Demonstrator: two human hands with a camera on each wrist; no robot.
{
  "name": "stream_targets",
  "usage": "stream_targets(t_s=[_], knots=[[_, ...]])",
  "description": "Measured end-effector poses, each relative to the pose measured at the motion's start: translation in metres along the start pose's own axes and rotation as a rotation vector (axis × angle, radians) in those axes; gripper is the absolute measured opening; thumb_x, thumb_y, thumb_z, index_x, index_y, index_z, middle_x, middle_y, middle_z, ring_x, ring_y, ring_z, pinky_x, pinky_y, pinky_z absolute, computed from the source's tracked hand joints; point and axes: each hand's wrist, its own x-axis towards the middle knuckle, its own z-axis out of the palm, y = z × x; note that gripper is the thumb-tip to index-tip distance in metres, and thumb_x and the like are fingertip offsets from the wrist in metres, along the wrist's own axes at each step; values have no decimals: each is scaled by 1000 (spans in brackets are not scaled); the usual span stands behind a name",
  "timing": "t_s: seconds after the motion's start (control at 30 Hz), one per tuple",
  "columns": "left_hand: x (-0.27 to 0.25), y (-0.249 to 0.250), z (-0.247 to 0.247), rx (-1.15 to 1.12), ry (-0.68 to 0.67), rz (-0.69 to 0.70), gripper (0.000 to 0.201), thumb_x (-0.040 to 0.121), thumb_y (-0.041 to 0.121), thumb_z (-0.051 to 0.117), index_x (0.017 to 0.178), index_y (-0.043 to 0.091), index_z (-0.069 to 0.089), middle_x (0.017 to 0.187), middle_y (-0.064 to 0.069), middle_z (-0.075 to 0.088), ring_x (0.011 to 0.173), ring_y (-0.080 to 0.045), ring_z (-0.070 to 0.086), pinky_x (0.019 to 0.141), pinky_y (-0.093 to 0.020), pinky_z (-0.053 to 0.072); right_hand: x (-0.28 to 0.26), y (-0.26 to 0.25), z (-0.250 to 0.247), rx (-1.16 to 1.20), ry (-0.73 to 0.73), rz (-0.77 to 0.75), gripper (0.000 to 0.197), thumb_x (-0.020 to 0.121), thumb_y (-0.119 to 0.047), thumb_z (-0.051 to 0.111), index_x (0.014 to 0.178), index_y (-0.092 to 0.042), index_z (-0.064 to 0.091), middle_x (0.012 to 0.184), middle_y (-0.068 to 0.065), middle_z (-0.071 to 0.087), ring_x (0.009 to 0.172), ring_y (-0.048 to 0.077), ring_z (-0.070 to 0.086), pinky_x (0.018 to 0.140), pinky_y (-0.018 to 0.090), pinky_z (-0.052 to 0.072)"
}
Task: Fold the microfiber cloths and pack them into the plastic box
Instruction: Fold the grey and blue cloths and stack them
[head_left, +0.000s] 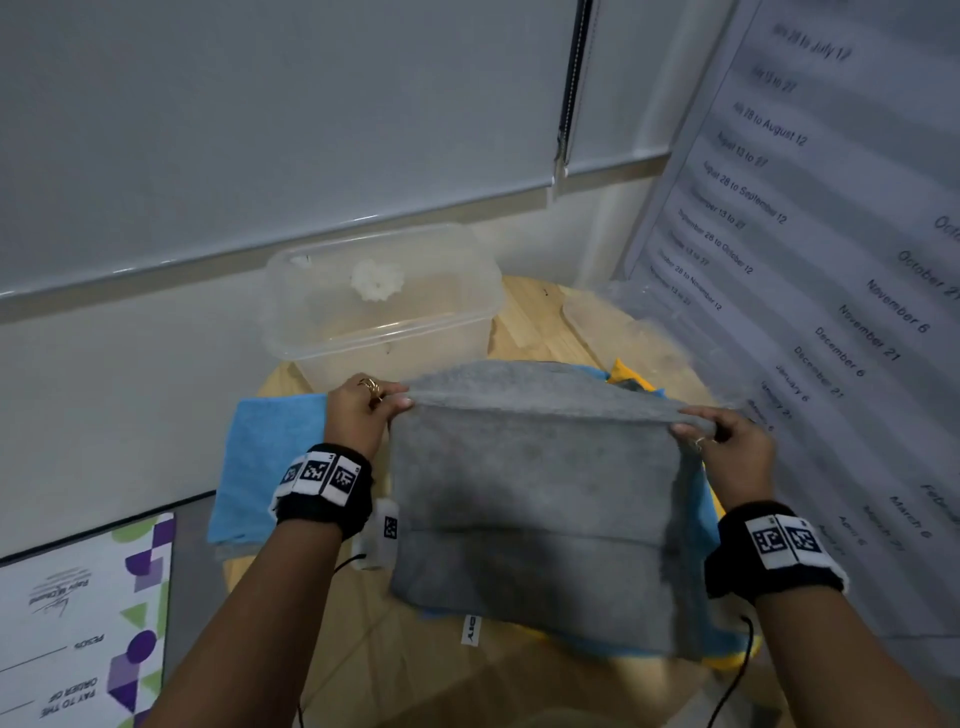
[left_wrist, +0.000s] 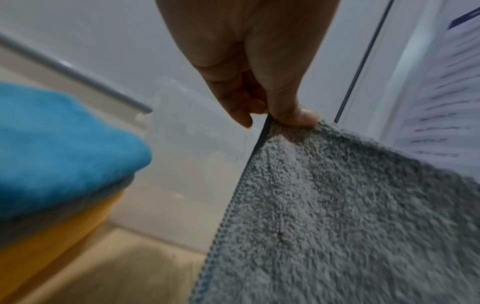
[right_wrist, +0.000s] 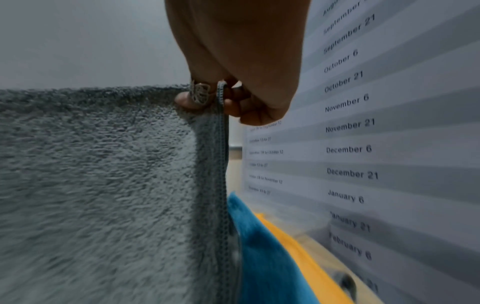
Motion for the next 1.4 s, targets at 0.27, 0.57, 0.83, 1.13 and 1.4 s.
stream_targets(t_s=[0.27,0.57,0.83,1.13,1.4], knots=[[-4,19,-37,-112,-74,134,11,93,9,52,86,4,59,105,-3,54,97,-8,53,93,-20,39,-15,-43,-22,243,63,-86,32,83,-2,65,68,-29,59,104,-4,60,81,-19,54,77,3,43],[-37,37,-47,-322,-26,-63,19,97,23,46,82,16,56,74,-2,60,70,1,62,67,-15,49,-58,-69,-35,212,153,-119,18,93,-22,57,76,-26,51,72,-6,52,66,-1,50,65,18,44],[-23,-18,22,-76,-423,-384,54,91,25,58,136,9,32,124,-24,56,105,-31,59,83,-30,50,-4,-6,17,-302,-97,92,39,90,-25,58,122,-6,47,111,26,58,105,39,55,88,43,42],[-62,-73,56,162,-555,-402,90,83,32,67,148,8,10,132,-17,51,119,-33,53,96,-36,41,-83,33,79,-838,-676,-232,92,71,-71,16,149,-24,16,158,12,2,145,38,2,115,50,11],[-77,-59,43,43,-650,-218,101,53,53,49,143,12,29,138,-14,42,127,-27,44,101,-30,40,-108,38,113,-968,-842,-209,95,60,-79,4,145,-39,-14,157,2,-20,144,33,-17,114,52,-6]])
